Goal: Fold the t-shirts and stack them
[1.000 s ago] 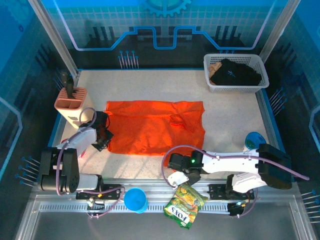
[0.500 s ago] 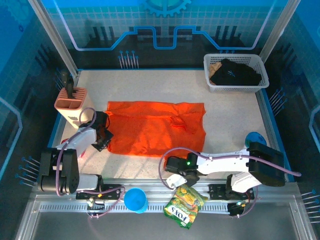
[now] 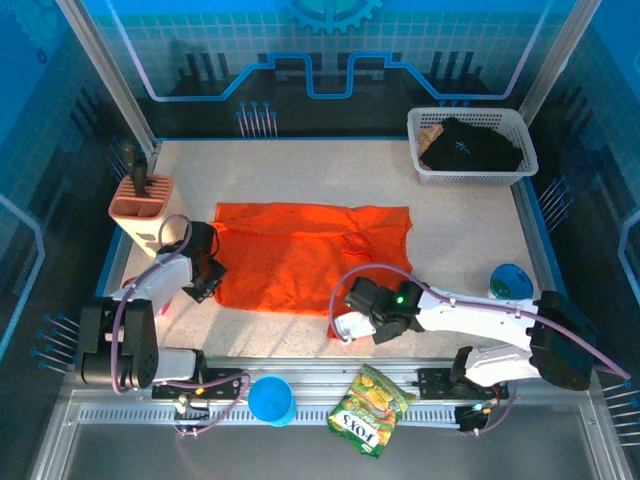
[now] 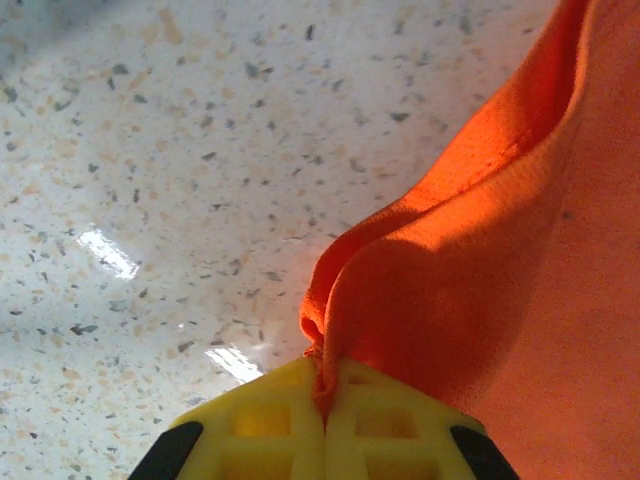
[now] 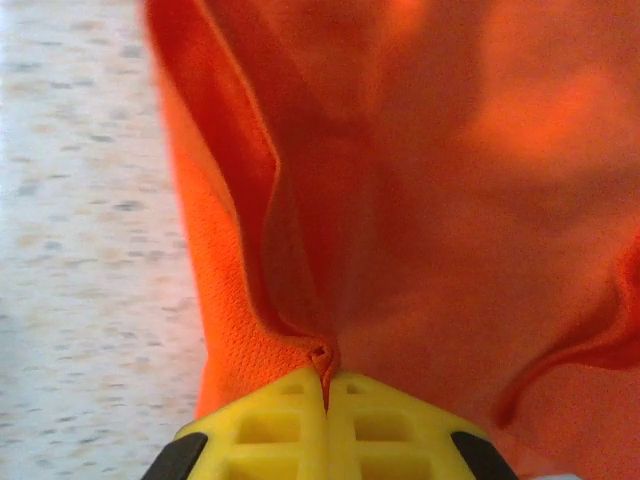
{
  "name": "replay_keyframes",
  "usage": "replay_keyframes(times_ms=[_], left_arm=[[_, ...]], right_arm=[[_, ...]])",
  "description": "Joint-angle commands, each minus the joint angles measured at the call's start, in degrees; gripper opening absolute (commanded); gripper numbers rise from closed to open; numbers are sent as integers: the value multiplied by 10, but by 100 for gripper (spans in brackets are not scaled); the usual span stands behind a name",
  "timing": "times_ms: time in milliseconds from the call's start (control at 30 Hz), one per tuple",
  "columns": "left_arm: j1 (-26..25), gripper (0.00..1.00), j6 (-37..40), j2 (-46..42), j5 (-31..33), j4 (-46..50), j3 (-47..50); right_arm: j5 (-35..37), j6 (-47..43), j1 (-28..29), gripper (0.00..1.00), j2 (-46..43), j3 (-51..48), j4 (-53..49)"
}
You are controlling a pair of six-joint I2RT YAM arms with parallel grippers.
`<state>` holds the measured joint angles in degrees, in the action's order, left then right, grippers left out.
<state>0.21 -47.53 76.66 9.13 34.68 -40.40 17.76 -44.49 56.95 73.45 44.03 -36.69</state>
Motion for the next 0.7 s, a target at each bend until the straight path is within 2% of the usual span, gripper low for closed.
replay_keyframes(times_ms=[0,200,667], left_arm=[[1,0,24,-4,-12,40,-43],[1,0,39,12,9,73,-116],[4,0,65,154,53,94,-254]], right_arm=[[11,-34,-46,0,-3,35,54],[45,-61,-119,0,55,108,104],[76,-77,-237,0,198,223,192]])
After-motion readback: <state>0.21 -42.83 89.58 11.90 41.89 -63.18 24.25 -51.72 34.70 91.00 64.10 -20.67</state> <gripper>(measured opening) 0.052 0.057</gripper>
